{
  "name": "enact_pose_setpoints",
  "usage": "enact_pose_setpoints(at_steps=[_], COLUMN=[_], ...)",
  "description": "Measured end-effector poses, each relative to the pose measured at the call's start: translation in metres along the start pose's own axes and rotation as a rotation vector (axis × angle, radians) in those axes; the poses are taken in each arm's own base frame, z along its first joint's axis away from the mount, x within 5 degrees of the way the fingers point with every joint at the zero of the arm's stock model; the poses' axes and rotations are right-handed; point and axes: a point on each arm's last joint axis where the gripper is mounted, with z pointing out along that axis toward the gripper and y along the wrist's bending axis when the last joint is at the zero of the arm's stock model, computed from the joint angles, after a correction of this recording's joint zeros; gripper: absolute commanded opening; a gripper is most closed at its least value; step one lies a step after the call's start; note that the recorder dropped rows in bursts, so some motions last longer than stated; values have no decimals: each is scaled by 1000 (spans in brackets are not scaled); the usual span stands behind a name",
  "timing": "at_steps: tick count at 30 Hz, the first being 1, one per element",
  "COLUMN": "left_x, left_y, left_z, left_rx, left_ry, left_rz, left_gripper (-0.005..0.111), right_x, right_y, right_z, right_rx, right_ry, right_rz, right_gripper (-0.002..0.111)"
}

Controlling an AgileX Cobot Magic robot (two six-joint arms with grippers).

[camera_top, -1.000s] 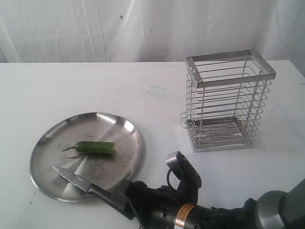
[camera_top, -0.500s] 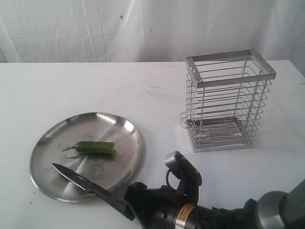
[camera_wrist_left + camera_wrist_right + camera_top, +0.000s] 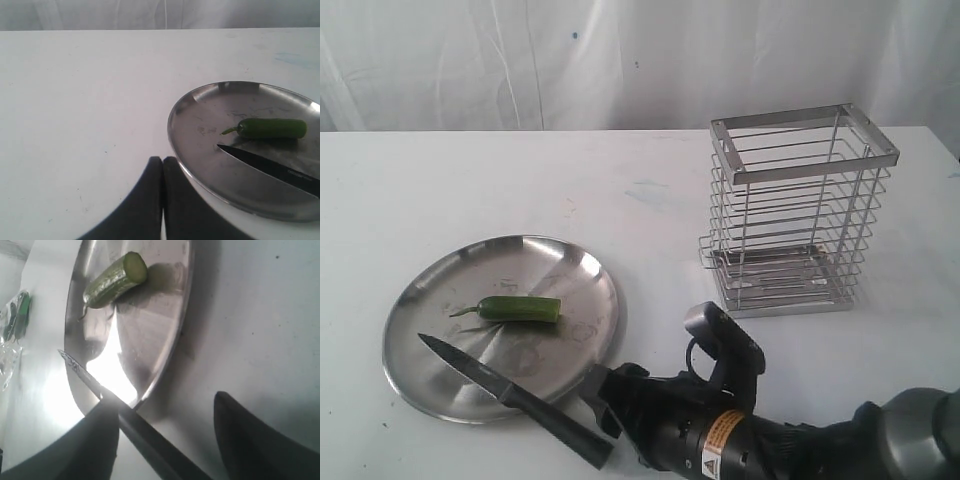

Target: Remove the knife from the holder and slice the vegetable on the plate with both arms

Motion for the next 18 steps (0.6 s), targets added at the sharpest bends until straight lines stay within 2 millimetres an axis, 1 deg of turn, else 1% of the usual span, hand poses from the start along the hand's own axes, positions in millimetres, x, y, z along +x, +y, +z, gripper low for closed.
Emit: enact_pose_setpoints(at_steps=[4,6,8,9,10,11,12,13,15,17,18], left_x=[0,0,0,0,0,0,0,0,0,0,0], left_y=[0,0,0,0,0,0,0,0,0,0,0], left_z=[0,0,0,0,0,0,0,0,0,0,0], left_rx=[0,0,0,0,0,0,0,0,0,0,0], left_ry=[0,0,0,0,0,0,0,0,0,0,0], left_rz=[0,0,0,0,0,0,0,0,0,0,0], left_gripper=[0,0,0,0,0,0,0,0,0,0,0], right_x=[-1,2,0,-4,-6,-13,-15,-22,-33,-39,-39], right_y=[0,0,8,20,27,42,49,66,91,105,109], right_z=[-2,-3,-5,-7,-8,-11,-12,-16,-25,-35,-42], right_rx=[22,29,6,-10,-13,20,43,122,263,412,494], right_ry=[15,44,57,62,63,91,111,190,365,577,777], right_rz=[-41,-114,-178,-245,-281,-399,-456,-605,-782,-890,-987], right_gripper=[53,53,53,53,53,53,53,53,53,53,53])
